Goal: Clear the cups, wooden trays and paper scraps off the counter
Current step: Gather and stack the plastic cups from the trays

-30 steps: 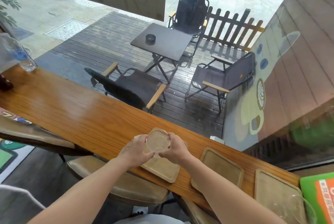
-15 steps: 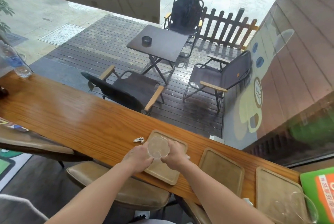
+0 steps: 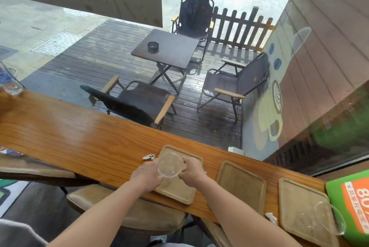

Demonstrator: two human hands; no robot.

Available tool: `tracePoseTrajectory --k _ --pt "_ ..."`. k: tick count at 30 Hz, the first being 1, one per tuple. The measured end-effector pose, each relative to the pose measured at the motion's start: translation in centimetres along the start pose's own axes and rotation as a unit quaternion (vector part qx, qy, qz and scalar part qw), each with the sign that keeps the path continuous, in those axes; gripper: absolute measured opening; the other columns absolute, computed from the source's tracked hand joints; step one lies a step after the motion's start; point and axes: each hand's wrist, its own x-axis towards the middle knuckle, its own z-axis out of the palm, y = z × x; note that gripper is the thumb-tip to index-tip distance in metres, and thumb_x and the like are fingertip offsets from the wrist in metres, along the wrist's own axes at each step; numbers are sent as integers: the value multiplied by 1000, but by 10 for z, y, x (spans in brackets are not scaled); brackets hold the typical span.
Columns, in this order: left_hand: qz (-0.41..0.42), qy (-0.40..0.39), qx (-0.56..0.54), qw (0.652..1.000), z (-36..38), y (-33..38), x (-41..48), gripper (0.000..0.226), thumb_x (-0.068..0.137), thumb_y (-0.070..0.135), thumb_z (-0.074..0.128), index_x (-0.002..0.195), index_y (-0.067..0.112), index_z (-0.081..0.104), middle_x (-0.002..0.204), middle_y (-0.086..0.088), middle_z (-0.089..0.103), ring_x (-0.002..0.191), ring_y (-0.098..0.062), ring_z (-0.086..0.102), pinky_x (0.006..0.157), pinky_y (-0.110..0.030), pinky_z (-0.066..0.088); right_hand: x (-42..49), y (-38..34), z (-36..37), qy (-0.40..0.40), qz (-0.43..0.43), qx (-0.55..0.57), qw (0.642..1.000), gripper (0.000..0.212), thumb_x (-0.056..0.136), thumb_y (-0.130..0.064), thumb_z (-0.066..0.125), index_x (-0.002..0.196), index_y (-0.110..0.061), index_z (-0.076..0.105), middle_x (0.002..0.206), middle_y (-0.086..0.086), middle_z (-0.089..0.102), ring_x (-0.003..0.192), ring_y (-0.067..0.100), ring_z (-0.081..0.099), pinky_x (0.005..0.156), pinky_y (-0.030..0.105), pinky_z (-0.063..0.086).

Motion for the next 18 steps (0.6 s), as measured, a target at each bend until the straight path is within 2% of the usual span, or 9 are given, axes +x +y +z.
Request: tracePoseTrajectory --k 2,4,6,9,11,14,18 --pt "-11 2 20 1000 -4 -1 4 38 86 29 56 123 23 55 122 0 62 108 -22 60 91 -36 51 1 2 -4 -2 9 2 1000 42 86 -6 66 128 -9 58 125 7 62 99 20 63 80 31 48" --pt "-26 3 52 998 -9 0 11 41 87 26 55 127 19 55 126 -2 59 110 -22 59 86 -33 50 0 6 -10 -1 12 -3 1000 52 88 -11 68 137 -6 52 136 9 56 117 25 58 98 36 48" --pt "-40 28 94 994 -15 5 16 32 90 28 56 120 18 57 116 -2 62 98 -20 60 76 -32 51 -3 10 -18 -4 21 1 1000 57 90 -17 68 143 -10 47 142 6 53 130 25 49 107 37 41" --pt "-30 105 125 986 -24 26 24 18 91 31 55 106 20 54 104 0 59 85 -18 58 68 -31 50 -10 23 -38 9 23 2 1000 49 92 -22 64 139 -11 53 131 4 60 118 23 56 97 31 48" --pt "2 139 128 982 -25 47 30 17 91 31 52 105 21 50 106 -1 58 83 -19 56 64 -31 44 -18 34 -55 33 26 2 999 40 93 -24 60 131 -11 58 121 4 63 106 22 60 92 35 53" --pt "80 151 148 974 -18 93 38 31 93 33 48 120 19 50 114 -3 59 93 -24 61 66 -32 42 -35 58 -82 91 42 10 995 33 96 -30 56 124 -14 60 117 5 65 101 21 61 90 39 54" --pt "177 135 188 957 3 168 38 31 92 34 45 118 18 50 115 -4 59 99 -28 64 70 -36 44 -61 100 -122 178 64 -42 981 28 96 -36 55 113 -14 60 107 5 66 96 25 63 79 39 54"
